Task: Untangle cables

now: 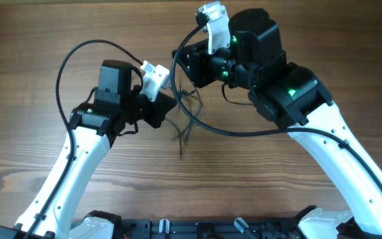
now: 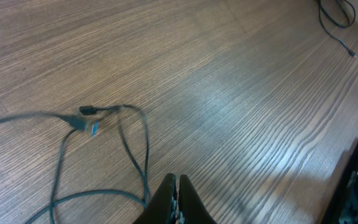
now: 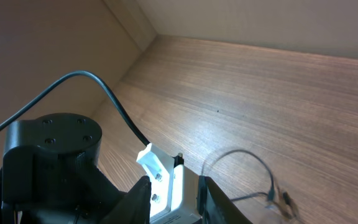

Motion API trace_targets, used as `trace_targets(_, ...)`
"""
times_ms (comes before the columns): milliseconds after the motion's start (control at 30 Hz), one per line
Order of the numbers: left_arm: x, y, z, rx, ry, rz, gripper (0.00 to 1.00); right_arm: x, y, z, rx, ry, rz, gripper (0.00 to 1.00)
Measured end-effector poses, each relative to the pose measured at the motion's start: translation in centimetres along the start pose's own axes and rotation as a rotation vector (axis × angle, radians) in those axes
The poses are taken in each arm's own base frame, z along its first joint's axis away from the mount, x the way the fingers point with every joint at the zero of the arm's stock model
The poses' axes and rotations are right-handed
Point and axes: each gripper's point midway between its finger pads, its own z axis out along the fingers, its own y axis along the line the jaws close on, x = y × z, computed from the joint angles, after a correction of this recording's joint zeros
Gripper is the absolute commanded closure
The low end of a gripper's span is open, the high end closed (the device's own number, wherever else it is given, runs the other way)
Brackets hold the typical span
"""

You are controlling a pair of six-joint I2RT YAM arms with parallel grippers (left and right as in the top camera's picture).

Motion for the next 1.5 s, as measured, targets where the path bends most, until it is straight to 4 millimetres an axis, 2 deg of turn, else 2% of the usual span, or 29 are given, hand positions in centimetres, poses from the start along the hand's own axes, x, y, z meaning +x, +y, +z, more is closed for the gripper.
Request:
trace_targets(133,0.0,0.0,0.0,0.0,0.0,-0.006,0.96,0.7,-0.5,0.0,0.025,0.027,0.008,0.77)
trace_targets(200,0.0,0.0,0.0,0.0,0.001,-0.01,0.96,2.7,-2.8,-0.4,0.145,0.099,0.019,0.68)
trace_targets(267,-0.1,0.2,0.0,-0.014,-0.003,-0.018,0.94,5.8,-6.0,-1.5,0.314,0.21,0.029,0.62)
trace_targets(300,-0.1,0.8,0.0,-0.048,-0.003,-0.037,0.75,7.3,-7.4,-2.1,0.389,0.262,0.032,0.55)
trace_targets(333,-0.1,1.4,0.0,-0.084,-0.004,-0.078,0.42,9.1,-8.8,-2.7,0.461,0.324,0.031,0.49)
trace_targets(367,0.0,3.1,-0.3,-0.182,-0.002,-0.122,0.22,10.8,-10.0,-3.0,0.51,0.386,0.031,0.48)
trace_targets(400,0.2,3.9,-0.4,-0.23,0.0,-0.161,0.11,12.1,-10.6,-3.0,0.531,0.43,0.033,0.48)
trace_targets(467,0.6,5.8,-1.0,-0.348,-0.001,-0.244,0.04,16.3,-12.3,-2.5,0.566,0.565,0.044,0.48)
trace_targets(500,0.8,6.4,-1.2,-0.389,-0.001,-0.267,0.02,17.8,-12.8,-2.1,0.568,0.606,0.049,0.48)
trace_targets(567,1.3,8.0,-2.0,-0.483,-0.009,-0.346,0.0,21.2,-13.8,-1.8,0.57,0.709,0.063,0.48)
trace_targets(633,1.8,10.0,-3.3,-0.566,-0.041,-0.474,0.0,23.6,-14.1,-1.2,0.542,0.767,0.078,0.48)
trace_targets(767,3.9,13.2,-5.9,-0.679,-0.06,-0.678,0.0,26.2,-13.3,1.2,0.405,0.77,0.12,0.48)
trace_targets(933,5.0,13.4,-6.3,-0.698,-0.036,-0.722,0.0,28.5,-13.0,1.9,0.335,0.788,0.154,0.49)
trace_targets(1067,5.2,13.4,-6.3,-0.699,-0.029,-0.728,0.0,30.8,-13.7,2.1,0.324,0.798,0.157,0.56)
trace_targets(1133,5.2,13.3,-6.3,-0.699,-0.026,-0.73,0.0,31.9,-14.0,2.0,0.323,0.808,0.162,0.56)
trace_targets(1200,5.2,13.3,-6.3,-0.699,-0.027,-0.732,0.0,33.2,-14.3,1.5,0.33,0.835,0.172,0.62)
trace_targets(1300,5.2,13.3,-6.3,-0.699,-0.028,-0.733,0.0,33.4,-14.3,1.5,0.329,0.837,0.169,0.73)
trace_targets(1367,5.2,13.3,-6.3,-0.699,-0.027,-0.733,0.0,33.0,-14.3,2.0,0.323,0.815,0.168,0.76)
trace_targets(1467,5.2,13.3,-6.3,-0.699,-0.028,-0.733,0.0,32.4,-12.9,3.4,0.262,0.768,0.15,0.77)
trace_targets(1500,5.2,13.3,-6.3,-0.699,-0.027,-0.733,0.0,32.1,-11.8,4.2,0.219,0.743,0.132,0.89)
